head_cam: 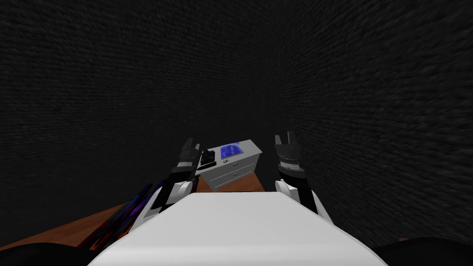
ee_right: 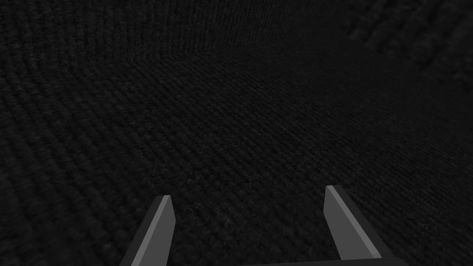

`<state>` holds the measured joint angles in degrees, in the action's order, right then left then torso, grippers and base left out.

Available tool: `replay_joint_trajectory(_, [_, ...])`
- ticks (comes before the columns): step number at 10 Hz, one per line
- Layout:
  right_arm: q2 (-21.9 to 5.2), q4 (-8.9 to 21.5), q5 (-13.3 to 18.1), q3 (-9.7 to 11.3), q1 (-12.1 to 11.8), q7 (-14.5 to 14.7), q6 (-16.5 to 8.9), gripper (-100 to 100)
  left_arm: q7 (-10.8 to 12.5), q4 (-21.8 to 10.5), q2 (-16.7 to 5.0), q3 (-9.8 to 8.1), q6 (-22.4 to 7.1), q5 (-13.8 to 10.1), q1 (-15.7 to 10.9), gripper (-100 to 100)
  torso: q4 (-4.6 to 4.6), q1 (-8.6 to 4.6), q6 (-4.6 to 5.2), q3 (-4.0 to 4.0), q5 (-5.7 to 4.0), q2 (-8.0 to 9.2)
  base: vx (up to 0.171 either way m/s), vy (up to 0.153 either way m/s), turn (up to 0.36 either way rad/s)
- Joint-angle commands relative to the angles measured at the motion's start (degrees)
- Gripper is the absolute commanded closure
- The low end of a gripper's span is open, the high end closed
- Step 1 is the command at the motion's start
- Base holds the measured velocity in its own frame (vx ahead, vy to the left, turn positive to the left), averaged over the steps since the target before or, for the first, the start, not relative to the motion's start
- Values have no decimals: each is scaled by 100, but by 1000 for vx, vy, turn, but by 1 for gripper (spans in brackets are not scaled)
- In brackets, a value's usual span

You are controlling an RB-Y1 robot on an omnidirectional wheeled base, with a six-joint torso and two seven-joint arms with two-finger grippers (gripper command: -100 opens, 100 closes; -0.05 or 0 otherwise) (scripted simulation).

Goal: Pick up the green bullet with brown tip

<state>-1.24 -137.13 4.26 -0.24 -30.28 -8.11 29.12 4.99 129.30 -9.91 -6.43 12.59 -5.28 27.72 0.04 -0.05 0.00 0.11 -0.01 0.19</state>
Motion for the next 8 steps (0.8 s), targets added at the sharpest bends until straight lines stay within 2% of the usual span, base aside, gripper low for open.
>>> replay_joint_trajectory(1, [0, 0, 0, 0, 0, 0, 0, 0, 60, -118, -15, -86, -286, 21, -11, -100, 0, 0, 0, 0, 0, 0, -74, -18, -23])
replay_joint_trajectory(6, [0, 0, 0, 0, 0, 0, 0, 0, 134, -295, -21, -203, -867, 44, -54, -100, -1, 1, 0, -3, 0, -5, -39, -14, -15])
replay_joint_trajectory(7, [0, 0, 0, 0, 0, 0, 0, 0, 169, -387, -18, -257, -1075, 54, -81, -100, -1, 3, 0, -3, 0, -7, -33, -9, -17])
replay_joint_trajectory(8, [0, 0, 0, 0, 0, 0, 0, 0, 169, -387, -18, -257, -1118, 54, -81, -100, -1, 3, 0, -3, 0, -6, -29, -8, -4])
